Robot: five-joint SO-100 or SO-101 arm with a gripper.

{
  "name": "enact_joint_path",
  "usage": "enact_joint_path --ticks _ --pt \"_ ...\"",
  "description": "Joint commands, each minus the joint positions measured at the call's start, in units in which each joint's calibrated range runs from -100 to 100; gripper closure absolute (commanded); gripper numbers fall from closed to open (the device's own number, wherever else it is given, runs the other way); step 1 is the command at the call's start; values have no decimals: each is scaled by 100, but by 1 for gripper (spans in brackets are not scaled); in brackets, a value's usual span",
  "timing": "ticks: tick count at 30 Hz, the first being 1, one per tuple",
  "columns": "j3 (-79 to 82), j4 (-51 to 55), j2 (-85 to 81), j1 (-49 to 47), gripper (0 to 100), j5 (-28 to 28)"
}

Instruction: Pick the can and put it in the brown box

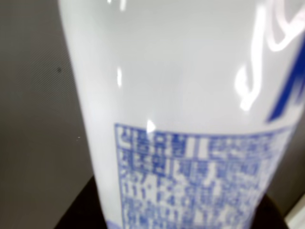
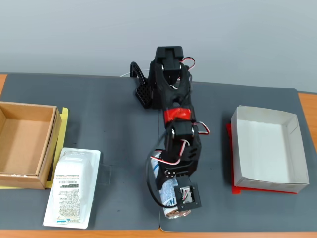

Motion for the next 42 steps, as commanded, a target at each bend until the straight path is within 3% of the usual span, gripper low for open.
enact_joint_path --ticks 1,12,24,34,42 --pt "-543 70 -721 362 89 489" --pt "-1773 1232 -1788 1930 90 1917" --pt "-2371 1145 -1882 4204 90 3548" --pt "-2380 -225 -1229 5171 89 3632" --pt "-2380 -329 -577 5220 89 3585"
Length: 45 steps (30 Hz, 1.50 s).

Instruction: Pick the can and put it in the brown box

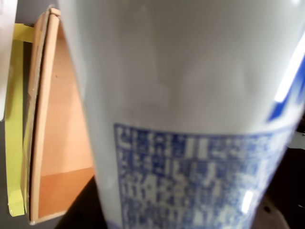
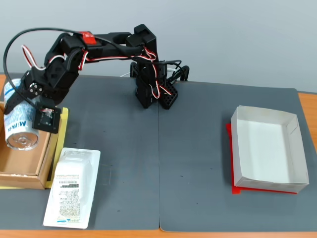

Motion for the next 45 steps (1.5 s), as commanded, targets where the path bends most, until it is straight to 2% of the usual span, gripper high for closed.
enact_joint_path --ticks 1,18,26,28,36,45 --pt "-313 -104 167 61 89 -24" --pt "-1371 -824 1497 533 89 -30" --pt "-1498 -746 1590 508 89 -514" --pt "-1498 -755 1590 492 86 -530" --pt "-1489 -798 1615 476 62 -806" --pt "-1408 -737 1556 451 61 -832"
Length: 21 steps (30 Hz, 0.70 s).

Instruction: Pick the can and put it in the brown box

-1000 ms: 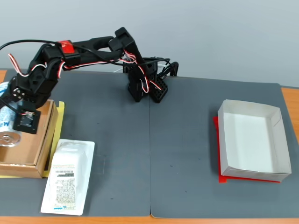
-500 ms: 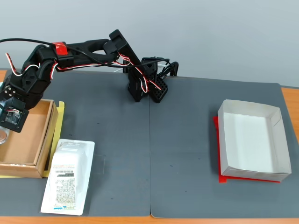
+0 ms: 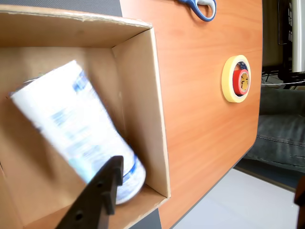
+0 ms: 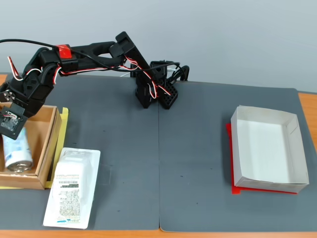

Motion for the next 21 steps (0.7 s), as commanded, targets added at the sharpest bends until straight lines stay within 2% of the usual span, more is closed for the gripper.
enact_joint_path --ticks 1,6,14,21 --pt "-247 -2 -118 -76 61 -17" --pt "-238 215 -338 -165 63 -110" --pt "-238 2071 -1151 -474 87 -1012" --pt "-238 2453 -2108 -742 98 -1830"
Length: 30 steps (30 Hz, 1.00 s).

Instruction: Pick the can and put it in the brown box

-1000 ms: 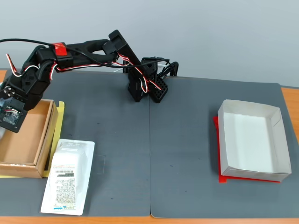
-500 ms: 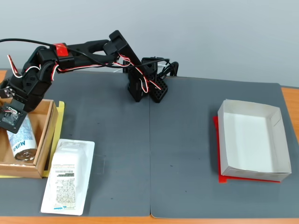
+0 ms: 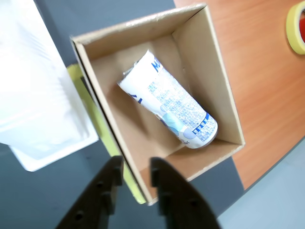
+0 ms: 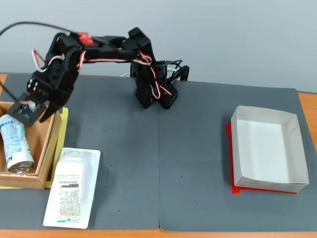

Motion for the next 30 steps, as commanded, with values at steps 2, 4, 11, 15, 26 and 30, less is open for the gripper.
enact_joint_path --ticks 2,4,11,15,26,30 --pt "-238 56 -849 -212 99 -486" --pt "-229 56 -1086 -342 99 -731" --pt "395 -30 -2128 -1040 99 -1362" --pt "1337 -48 -2967 -1568 99 -1482" --pt "4061 -499 -5457 -3372 99 -1732" --pt "5319 -1141 -6466 -3932 99 -1732"
